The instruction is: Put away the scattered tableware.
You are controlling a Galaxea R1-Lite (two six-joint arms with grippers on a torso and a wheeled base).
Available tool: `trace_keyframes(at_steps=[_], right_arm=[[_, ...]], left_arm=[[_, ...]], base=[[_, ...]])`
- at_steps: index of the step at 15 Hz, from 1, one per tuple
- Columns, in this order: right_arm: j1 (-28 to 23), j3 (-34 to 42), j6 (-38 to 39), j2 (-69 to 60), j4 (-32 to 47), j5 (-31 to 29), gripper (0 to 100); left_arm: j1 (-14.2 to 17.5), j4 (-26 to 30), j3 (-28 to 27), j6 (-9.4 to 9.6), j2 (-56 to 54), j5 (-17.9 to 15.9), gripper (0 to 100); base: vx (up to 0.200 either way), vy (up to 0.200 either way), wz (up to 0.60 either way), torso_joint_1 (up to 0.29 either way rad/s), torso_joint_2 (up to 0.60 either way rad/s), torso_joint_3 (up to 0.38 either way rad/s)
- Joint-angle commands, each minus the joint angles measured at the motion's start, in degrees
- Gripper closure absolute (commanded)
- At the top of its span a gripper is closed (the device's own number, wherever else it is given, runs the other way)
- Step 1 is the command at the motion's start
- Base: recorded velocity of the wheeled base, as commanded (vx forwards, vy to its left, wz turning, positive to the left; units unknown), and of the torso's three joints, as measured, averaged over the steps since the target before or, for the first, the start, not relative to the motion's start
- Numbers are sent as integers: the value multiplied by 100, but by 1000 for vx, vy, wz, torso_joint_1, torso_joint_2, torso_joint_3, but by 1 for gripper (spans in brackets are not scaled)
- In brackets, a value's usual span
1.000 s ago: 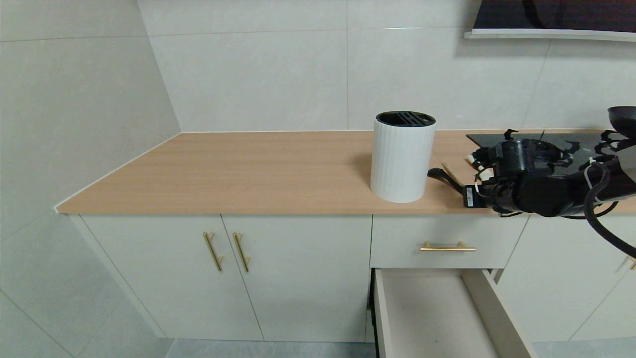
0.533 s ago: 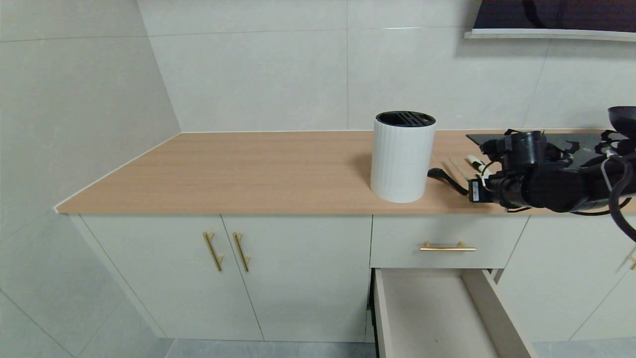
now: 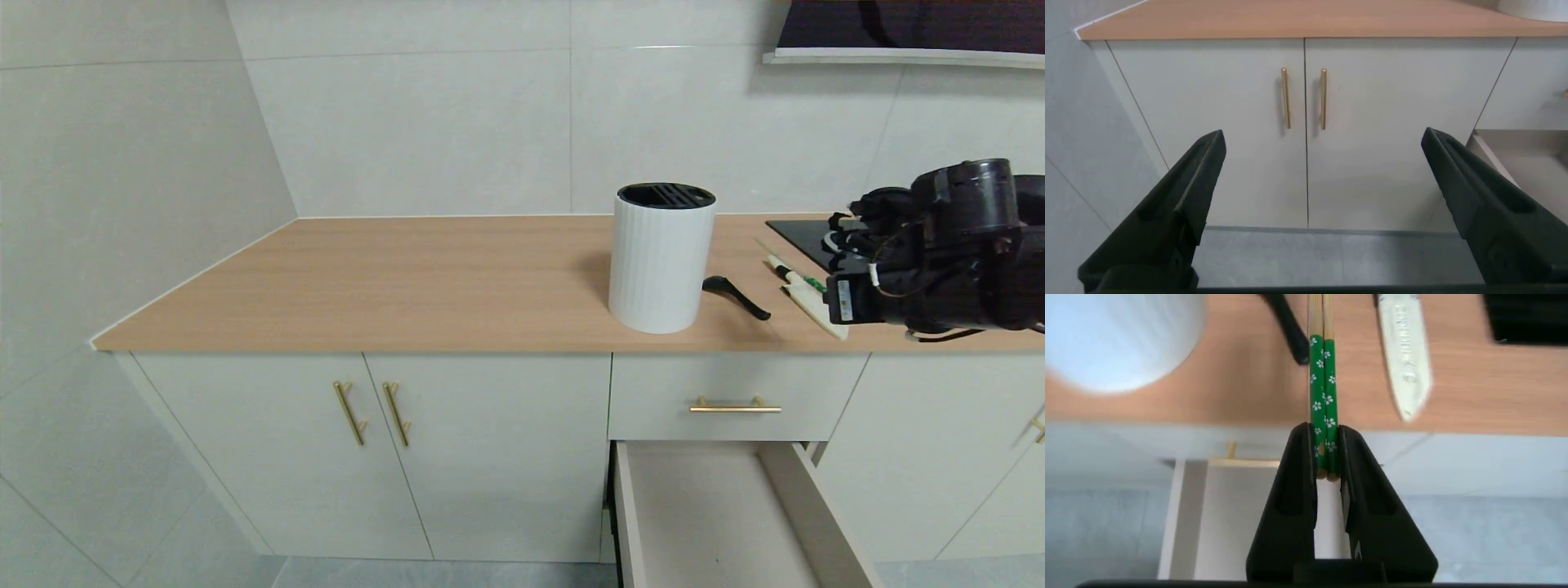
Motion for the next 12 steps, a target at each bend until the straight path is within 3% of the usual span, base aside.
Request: trace_keyframes(at_steps=[1,3,5,9,12], right_arm=[[85,300,-219,-921,448,27,100],[138,370,-667,-1369,1398,71,100],[367,414,-782,-1668,1872,106,100],[701,678,-949,-2055,1951,88,100],[982,1135,-1511,-2310,1951,80,100]], left_arm=[[1,0,0,-1,8,2,0],[1,0,0,-1,8,2,0],[1,0,0,-1,8,2,0],[1,0,0,-1,8,2,0],[1,0,0,-1,8,2,0]], base=[[0,0,0,0,0,0],[0,0,0,0,0,0],[0,0,0,0,0,0],[0,0,0,0,0,0],[0,0,0,0,0,0]])
